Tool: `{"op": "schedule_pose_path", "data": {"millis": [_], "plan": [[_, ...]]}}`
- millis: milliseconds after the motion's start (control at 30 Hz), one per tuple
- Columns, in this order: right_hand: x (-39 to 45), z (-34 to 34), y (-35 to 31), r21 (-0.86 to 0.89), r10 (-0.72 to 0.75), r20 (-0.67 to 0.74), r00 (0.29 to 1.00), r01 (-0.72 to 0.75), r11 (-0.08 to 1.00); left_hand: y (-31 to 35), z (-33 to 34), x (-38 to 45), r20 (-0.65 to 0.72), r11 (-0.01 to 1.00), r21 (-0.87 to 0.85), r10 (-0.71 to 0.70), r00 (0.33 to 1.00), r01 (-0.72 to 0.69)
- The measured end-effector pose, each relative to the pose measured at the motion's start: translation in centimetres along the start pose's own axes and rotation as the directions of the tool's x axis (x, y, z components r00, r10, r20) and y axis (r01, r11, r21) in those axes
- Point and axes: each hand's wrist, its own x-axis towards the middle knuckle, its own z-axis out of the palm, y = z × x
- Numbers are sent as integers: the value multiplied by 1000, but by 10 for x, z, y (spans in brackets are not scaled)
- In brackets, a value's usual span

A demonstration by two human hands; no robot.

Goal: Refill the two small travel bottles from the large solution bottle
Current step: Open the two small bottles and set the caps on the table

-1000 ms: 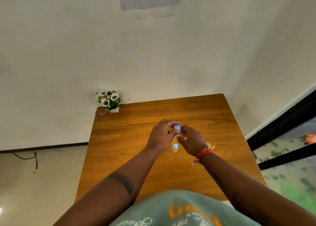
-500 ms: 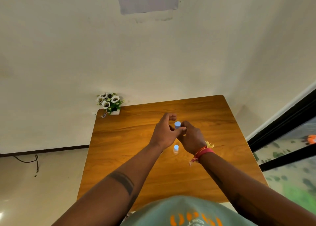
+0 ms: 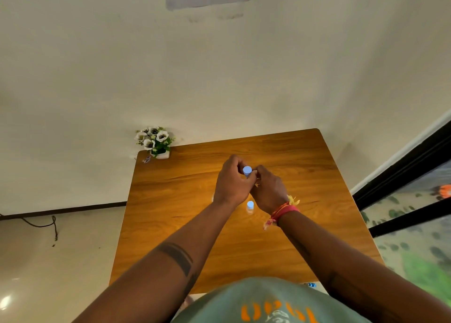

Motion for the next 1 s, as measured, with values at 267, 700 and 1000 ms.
{"op": "schedule_pose_path", "data": {"millis": [267, 700, 1000], "plan": [[4, -4, 6, 44, 32, -27, 999, -31, 999, -1, -1, -3, 134, 995, -90, 44, 990, -32], [0, 0, 5, 67, -1, -41, 999, 4, 998, -1, 2, -6, 26, 997, -69, 37, 999, -36], [1, -4, 6, 82, 17, -46, 999, -13, 997, -2, 3, -12, -10, 996, -26, 87, 996, -87]]}}
